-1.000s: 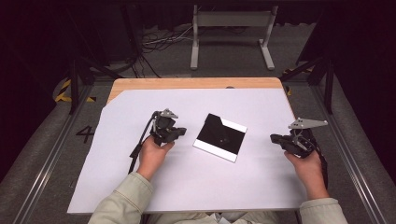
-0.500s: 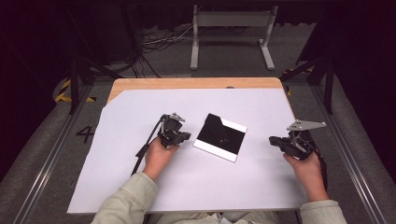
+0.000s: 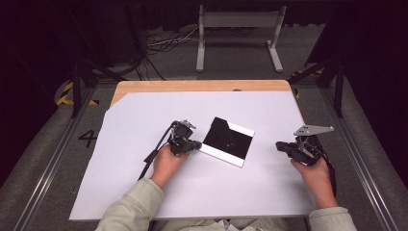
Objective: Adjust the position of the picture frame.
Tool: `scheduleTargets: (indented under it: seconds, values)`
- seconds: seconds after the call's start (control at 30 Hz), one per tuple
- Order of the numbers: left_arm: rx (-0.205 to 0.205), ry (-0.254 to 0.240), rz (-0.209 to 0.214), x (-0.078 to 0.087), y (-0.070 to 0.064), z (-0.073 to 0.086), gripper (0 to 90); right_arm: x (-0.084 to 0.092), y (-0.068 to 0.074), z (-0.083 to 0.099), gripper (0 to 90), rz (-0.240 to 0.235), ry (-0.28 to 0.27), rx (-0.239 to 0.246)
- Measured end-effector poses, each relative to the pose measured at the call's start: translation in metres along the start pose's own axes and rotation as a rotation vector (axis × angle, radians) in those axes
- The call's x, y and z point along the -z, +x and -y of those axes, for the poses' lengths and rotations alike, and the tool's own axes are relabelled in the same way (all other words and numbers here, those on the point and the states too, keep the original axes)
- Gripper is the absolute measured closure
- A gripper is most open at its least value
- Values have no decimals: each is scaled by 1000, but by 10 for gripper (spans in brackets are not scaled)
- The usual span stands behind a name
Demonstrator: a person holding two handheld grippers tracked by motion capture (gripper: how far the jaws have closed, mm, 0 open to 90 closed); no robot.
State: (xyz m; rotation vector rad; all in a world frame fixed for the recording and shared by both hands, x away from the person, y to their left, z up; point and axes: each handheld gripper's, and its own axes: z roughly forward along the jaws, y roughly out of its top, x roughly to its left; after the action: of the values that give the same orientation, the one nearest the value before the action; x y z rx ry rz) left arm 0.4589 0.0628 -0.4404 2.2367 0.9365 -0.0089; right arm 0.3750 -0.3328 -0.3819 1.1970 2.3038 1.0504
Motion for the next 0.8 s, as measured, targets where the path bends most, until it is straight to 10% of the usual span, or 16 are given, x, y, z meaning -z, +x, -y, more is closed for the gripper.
scheduleTargets:
  seconds: [0.8]
  values:
    - [-120,58,125,-23,-59,-5,900,1,-2,1,874,-9,4,-23]
